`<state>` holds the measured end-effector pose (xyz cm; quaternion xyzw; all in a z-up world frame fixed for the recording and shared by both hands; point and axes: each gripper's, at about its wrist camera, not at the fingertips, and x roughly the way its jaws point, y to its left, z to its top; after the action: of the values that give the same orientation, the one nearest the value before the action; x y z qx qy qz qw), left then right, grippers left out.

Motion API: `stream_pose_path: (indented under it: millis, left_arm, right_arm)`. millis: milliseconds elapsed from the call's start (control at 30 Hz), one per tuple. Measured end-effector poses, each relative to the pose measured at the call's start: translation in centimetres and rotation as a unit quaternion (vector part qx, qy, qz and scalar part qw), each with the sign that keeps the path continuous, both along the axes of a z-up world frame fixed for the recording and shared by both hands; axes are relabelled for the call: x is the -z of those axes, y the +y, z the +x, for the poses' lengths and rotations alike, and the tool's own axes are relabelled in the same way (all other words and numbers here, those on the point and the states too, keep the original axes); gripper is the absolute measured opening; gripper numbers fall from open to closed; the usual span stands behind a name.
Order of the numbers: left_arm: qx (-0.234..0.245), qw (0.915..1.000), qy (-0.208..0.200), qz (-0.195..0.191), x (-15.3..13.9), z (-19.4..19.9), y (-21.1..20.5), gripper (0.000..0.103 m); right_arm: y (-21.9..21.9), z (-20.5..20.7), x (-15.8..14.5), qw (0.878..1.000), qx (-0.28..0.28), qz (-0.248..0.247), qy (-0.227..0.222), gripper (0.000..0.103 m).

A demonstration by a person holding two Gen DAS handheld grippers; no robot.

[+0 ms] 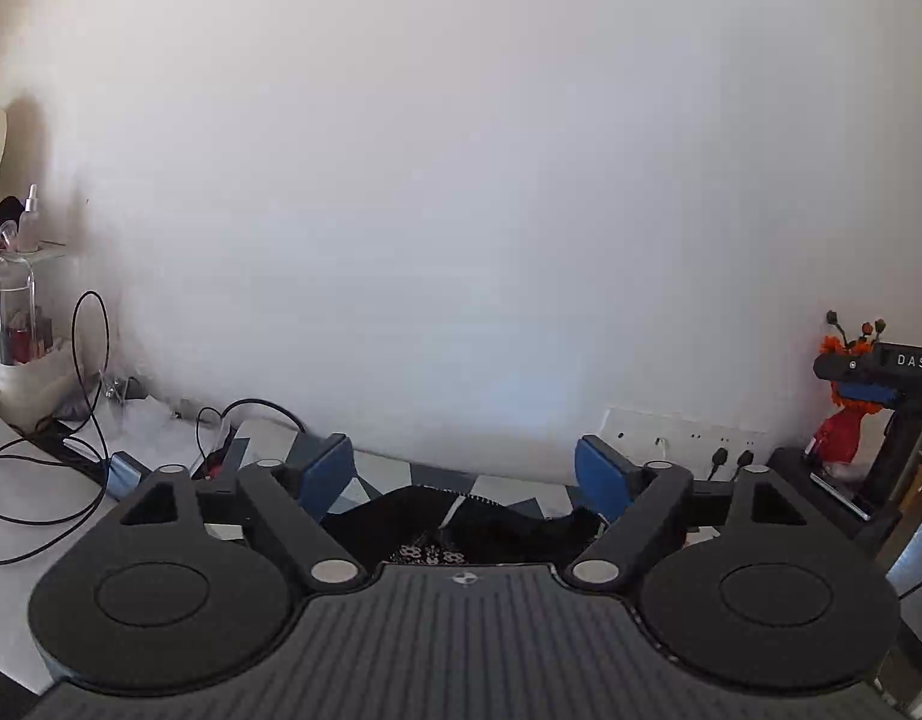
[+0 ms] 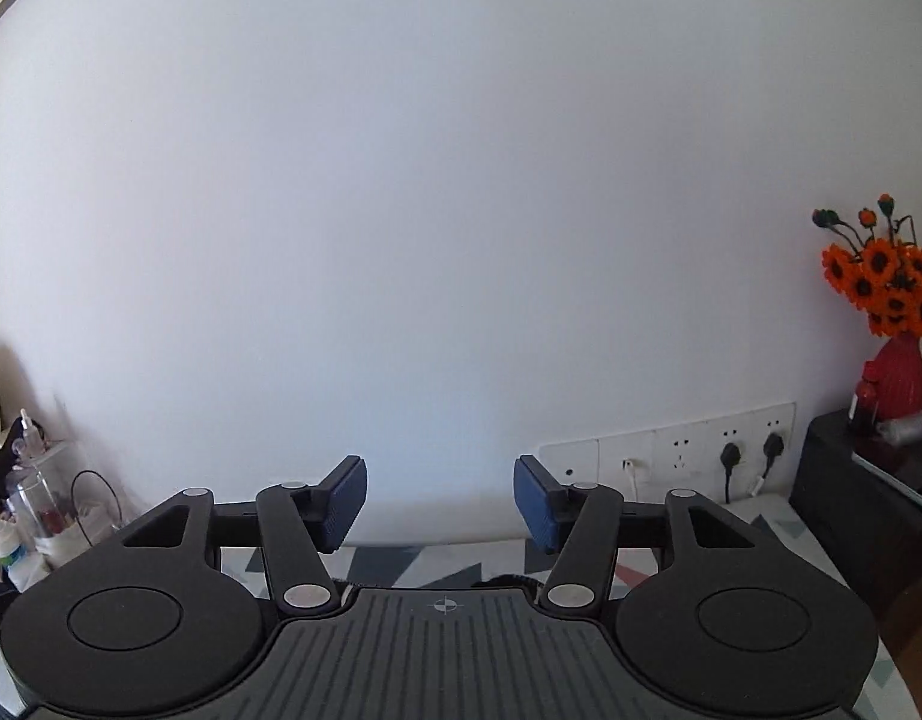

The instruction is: Fold clothes

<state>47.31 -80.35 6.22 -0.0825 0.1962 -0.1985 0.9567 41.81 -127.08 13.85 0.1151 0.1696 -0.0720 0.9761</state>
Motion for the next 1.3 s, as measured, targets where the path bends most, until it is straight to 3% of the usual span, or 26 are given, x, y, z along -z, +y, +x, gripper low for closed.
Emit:
stream_pose_path:
  millis: [133,200,367,500,600,700,867,1067,1167,1300]
  left_arm:
    - [-0.018,0.9986,0.043,0.026,3.8,2.0,-1.8,0.101]
    - [-0.018,0.9956,0.077,0.051,6.7,3.6,-3.4,0.101]
    - [-0.029,0.9769,0.159,0.140,13.7,8.5,-8.1,0.101]
    - [-0.040,0.9688,0.186,0.160,16.4,11.9,-11.0,0.101]
    - [-0.052,0.9595,0.206,0.186,18.9,14.5,-12.7,0.101]
    - [-0.056,0.9504,0.229,0.202,21.2,15.5,-13.3,0.101]
    - [-0.062,0.9361,0.265,0.223,24.4,16.6,-13.6,0.101]
    - [-0.055,0.9402,0.266,0.205,24.9,16.9,-13.0,0.103]
    - [-0.047,0.9426,0.262,0.202,25.0,17.1,-12.9,0.103]
    - [-0.038,0.9470,0.248,0.201,25.1,16.9,-12.8,0.103]
  right_arm:
    - [-2.2,4.6,4.7,0.999,0.004,0.017,0.050,0.051]
    - [-3.7,6.8,7.9,0.997,0.014,0.019,0.075,0.053]
    - [-8.2,13.2,16.9,0.983,0.016,0.078,0.163,0.053]
    - [-10.3,17.3,23.7,0.969,0.010,0.093,0.227,0.053]
    - [-11.4,19.6,27.0,0.963,0.003,0.075,0.258,0.055]
    - [-10.9,20.3,28.5,0.961,0.027,0.040,0.273,0.063]
    - [-14.1,19.7,29.3,0.952,0.028,0.092,0.291,0.063]
    - [-16.5,17.3,30.4,0.928,0.014,0.181,0.324,0.059]
    - [-16.8,16.2,30.2,0.920,0.038,0.210,0.329,0.046]
    - [-16.8,15.4,30.3,0.902,0.030,0.268,0.337,0.032]
